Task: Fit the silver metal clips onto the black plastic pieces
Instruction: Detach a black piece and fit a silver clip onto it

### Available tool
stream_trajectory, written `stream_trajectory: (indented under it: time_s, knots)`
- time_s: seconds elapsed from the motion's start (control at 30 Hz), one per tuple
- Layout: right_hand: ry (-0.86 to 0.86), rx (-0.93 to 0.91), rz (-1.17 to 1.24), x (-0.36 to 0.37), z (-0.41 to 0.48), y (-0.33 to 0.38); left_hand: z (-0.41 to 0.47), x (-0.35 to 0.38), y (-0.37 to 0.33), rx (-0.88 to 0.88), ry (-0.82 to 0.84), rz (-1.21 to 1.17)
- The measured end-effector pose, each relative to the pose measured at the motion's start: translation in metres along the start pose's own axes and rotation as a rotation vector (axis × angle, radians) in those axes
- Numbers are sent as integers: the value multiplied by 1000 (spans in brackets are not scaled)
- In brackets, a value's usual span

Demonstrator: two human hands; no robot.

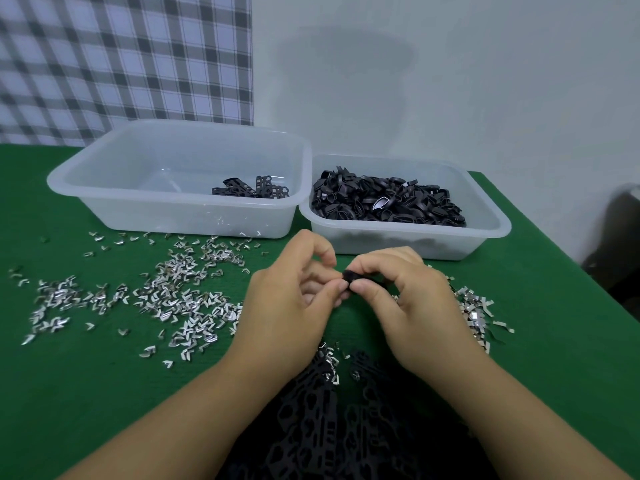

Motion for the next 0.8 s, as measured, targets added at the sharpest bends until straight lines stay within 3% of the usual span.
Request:
stream_trajectory:
  time_s: [0.13,0.3,0.5,0.8]
  knots:
    - [-23,19,-12,-3,1,0,0,0,3,-30,-10,-36]
    - [-75,15,-78,-20,-6,4,2,-17,15,-110,-174,-63]
    - [359,-32,-135,25,-16,10,2,-24,24,-161,-254,-117]
    - [430,15,-149,39,-16,7,2,-22,25,-177,-238,-123]
Point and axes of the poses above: each hand's wrist, its own z-axis towards the middle knuckle, its own x-axis out of the palm, y = z × x, the point moved 9 cm from there along z, towards the middle knuckle, and after that the axes turned 5 degrees about x, right-handed, at the moved point
